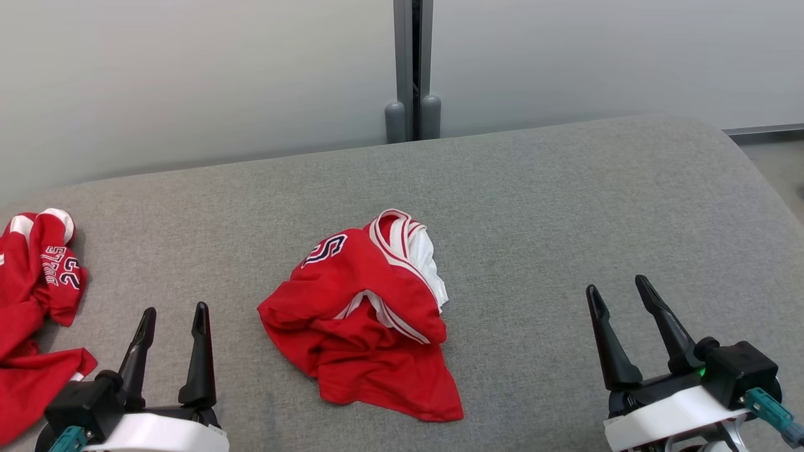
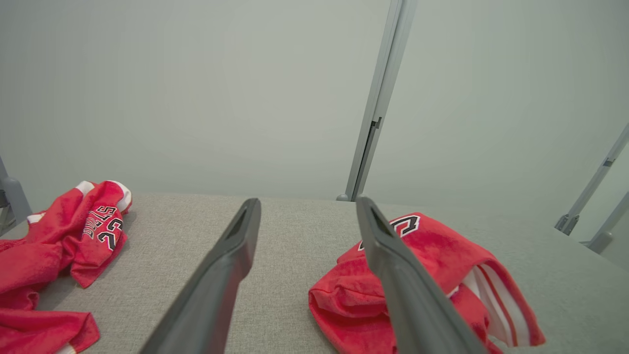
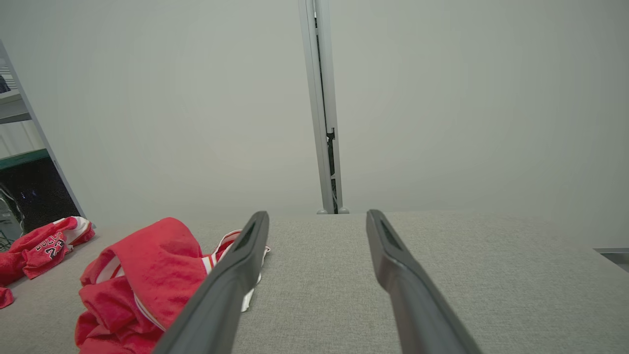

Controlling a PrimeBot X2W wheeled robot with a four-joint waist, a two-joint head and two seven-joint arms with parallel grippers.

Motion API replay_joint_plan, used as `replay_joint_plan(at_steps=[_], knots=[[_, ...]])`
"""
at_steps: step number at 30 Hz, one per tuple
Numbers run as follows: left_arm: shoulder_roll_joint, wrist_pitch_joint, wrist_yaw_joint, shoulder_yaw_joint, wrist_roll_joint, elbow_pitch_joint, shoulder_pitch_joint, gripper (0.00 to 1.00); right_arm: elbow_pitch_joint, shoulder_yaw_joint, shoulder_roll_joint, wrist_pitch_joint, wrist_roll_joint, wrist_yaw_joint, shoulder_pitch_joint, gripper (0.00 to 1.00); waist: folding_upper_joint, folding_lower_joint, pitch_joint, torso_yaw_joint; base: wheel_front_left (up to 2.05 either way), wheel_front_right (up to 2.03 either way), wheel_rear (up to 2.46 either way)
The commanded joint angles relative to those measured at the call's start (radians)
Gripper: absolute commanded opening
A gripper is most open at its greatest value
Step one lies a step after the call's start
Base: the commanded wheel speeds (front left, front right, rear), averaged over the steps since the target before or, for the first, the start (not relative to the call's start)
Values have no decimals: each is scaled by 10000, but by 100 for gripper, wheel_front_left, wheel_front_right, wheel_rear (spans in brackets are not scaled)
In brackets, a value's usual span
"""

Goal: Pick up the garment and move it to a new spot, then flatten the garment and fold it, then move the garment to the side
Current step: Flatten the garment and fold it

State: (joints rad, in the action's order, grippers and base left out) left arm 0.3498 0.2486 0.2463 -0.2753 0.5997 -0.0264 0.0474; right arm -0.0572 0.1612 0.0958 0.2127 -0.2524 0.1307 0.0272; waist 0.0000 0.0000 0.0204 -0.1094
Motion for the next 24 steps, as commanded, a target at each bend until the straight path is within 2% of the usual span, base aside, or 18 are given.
replay_joint_plan(at_steps=[1,7,11,15,16,24], knots=[[12,73,-44,-3,22,40,-197,100,23,-42,28,-30,-53,1,-5,100,0,0,16,43,0,0,0],[-8,51,-53,-36,57,102,-193,100,-8,112,30,-151,-78,1,13,100,0,0,26,146,0,0,0],[-43,20,-76,-90,110,139,-242,100,-165,701,111,-625,-308,1,6,100,0,0,45,275,0,0,0],[-124,3,-89,-153,162,203,-356,100,-559,1692,250,-1532,-833,1,43,100,0,0,48,524,0,0,0],[-173,-6,-130,-190,170,244,-409,100,-918,1970,196,-2101,-1034,1,74,100,0,0,56,705,0,0,0],[-318,-25,-265,-308,264,505,-611,100,-2417,2251,-242,-4477,-1098,1,647,100,0,0,184,1687,0,0,0]])
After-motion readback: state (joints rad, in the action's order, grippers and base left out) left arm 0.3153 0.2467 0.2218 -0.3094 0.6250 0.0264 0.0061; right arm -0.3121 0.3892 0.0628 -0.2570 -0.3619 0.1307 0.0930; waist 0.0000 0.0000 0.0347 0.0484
